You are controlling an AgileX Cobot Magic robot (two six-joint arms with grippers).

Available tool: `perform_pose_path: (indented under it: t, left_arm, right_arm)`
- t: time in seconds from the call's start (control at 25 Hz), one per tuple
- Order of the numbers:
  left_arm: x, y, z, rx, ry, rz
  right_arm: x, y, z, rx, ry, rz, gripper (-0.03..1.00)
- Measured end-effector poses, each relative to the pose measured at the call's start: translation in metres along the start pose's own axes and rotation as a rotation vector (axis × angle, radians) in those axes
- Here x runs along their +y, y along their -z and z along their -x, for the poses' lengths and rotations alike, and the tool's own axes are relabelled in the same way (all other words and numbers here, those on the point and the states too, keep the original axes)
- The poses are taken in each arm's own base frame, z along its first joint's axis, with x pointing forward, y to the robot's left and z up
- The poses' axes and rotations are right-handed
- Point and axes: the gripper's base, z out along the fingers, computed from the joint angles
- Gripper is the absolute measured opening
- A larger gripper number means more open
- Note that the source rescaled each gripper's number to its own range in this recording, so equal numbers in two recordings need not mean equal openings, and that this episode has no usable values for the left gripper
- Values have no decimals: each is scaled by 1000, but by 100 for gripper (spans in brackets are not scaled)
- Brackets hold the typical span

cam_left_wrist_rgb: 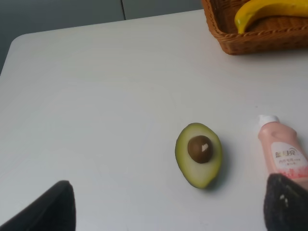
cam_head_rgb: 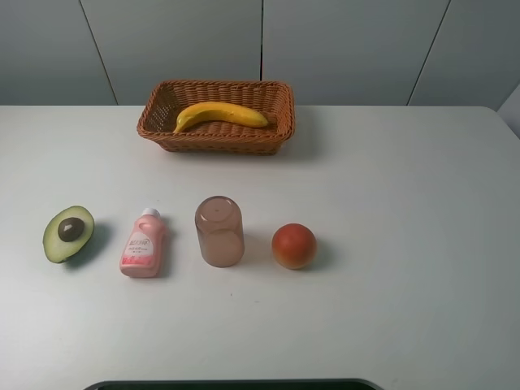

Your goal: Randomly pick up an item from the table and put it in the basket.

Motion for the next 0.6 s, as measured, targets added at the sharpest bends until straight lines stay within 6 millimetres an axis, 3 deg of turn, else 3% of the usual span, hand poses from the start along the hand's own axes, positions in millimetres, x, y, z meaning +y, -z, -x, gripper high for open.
perform_pose_path:
  t: [0.6]
  left_arm:
    - [0, 0, 0, 0, 4, 0]
  right_arm:
    - [0, 0, 0, -1, -2, 3, 99]
